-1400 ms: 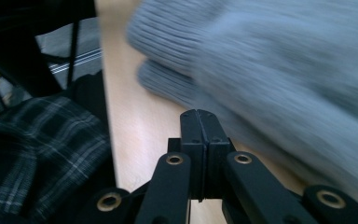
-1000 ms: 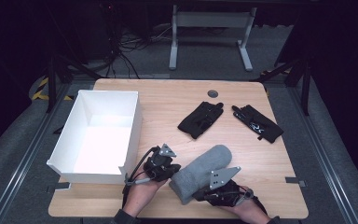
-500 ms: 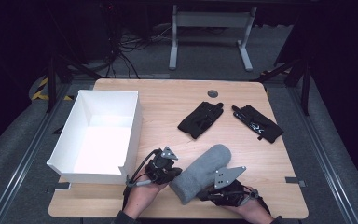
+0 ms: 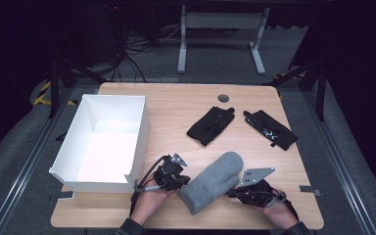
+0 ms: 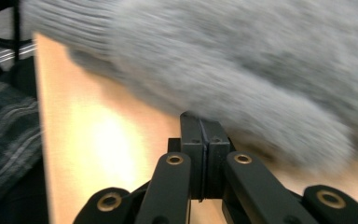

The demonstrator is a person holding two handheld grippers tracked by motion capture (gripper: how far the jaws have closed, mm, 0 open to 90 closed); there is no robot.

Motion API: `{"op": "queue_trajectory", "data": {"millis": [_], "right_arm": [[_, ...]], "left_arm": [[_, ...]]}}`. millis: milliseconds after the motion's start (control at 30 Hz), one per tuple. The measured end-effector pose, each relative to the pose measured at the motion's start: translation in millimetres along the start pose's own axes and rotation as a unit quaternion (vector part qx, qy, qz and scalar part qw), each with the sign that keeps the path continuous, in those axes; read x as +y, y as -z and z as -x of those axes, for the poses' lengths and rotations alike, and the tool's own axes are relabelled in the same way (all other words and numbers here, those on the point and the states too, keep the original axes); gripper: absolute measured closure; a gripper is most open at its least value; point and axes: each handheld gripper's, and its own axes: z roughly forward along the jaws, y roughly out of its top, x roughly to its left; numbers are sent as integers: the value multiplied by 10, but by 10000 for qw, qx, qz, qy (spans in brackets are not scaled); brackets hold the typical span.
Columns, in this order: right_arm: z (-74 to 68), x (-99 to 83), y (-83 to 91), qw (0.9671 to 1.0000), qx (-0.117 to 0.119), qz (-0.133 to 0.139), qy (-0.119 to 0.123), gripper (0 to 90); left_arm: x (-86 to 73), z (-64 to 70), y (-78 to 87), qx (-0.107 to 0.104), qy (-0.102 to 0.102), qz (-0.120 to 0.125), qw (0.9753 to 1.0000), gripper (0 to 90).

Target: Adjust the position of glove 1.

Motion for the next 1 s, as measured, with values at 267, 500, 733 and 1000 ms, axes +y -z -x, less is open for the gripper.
{"op": "queue_trajectory", "data": {"millis": [267,500,733,1000], "right_arm": [[186,100,-99,9995,-315,-29,3,900],[279,164,-160,9994,-359,5,-30,900],[308,136,-105,9983,-577,74,1,664],[477,2,5,9947,-971,169,-307,360]], "left_arm": [[-4,70,-34,-161,-75,-50,9998,900],[-29,21,9,-28,-25,44,10000,854],[6,-65,194,187,42,470,9987,600],[162,-44,288,171,-42,803,9966,368]]}}
